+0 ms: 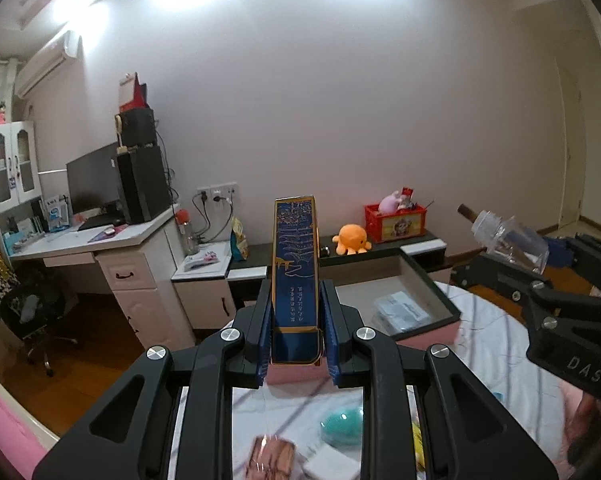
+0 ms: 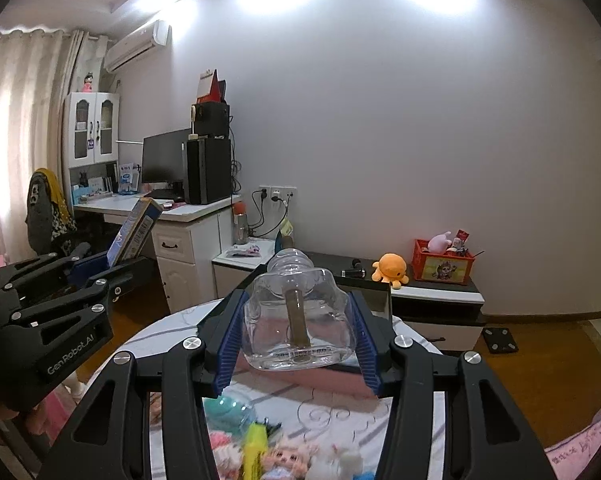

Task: Organize rigid objects
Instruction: 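Carry both items into the pink box and open both grippers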

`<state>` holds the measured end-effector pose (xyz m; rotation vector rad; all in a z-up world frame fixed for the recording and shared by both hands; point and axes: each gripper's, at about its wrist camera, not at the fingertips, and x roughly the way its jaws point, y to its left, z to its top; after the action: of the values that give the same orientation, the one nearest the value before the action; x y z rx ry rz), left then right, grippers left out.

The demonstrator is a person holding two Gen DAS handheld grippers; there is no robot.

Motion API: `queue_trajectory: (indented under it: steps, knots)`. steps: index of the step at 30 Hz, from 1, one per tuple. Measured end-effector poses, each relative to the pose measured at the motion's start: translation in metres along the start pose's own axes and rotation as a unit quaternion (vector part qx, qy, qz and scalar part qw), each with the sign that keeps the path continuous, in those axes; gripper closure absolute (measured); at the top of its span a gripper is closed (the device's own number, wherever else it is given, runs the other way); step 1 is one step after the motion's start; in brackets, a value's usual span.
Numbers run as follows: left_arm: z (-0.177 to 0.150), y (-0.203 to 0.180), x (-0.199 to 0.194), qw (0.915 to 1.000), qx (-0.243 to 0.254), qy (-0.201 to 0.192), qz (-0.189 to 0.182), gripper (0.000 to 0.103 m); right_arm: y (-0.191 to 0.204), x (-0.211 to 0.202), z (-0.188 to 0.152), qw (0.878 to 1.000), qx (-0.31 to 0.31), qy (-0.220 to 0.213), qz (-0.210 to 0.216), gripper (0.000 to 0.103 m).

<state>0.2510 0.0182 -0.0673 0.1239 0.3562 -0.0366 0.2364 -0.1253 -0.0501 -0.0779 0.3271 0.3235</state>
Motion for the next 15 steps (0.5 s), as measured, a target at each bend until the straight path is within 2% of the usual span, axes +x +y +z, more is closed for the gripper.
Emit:
queue_trajectory:
  steps: [3, 7, 9, 11, 15]
  knots:
    - [0.006, 0.001, 0.043, 0.9994, 0.008, 0.031, -0.010, 0.081, -0.010, 0.032, 0.006, 1.000, -0.001, 0.020, 0.004, 0.052]
    - [0.004, 0.000, 0.110, 0.9954, 0.017, 0.091, -0.021, 0.081, -0.022, 0.086, 0.006, 0.998, 0.003, 0.066, 0.012, 0.052]
    - [-0.004, -0.003, 0.150, 0.9899, 0.017, 0.136, -0.036, 0.081, -0.027, 0.117, 0.000, 0.995, -0.004, 0.099, 0.003, 0.052]
    - [-0.013, -0.008, 0.174, 0.9844, 0.016, 0.168, -0.049, 0.081, -0.032, 0.145, -0.009, 0.991, 0.004, 0.134, 0.014, 0.052]
    - [-0.036, -0.015, 0.215, 0.9744, 0.032, 0.220, -0.035, 0.081, -0.033, 0.187, -0.030, 0.980, 0.006, 0.195, 0.030, 0.052]
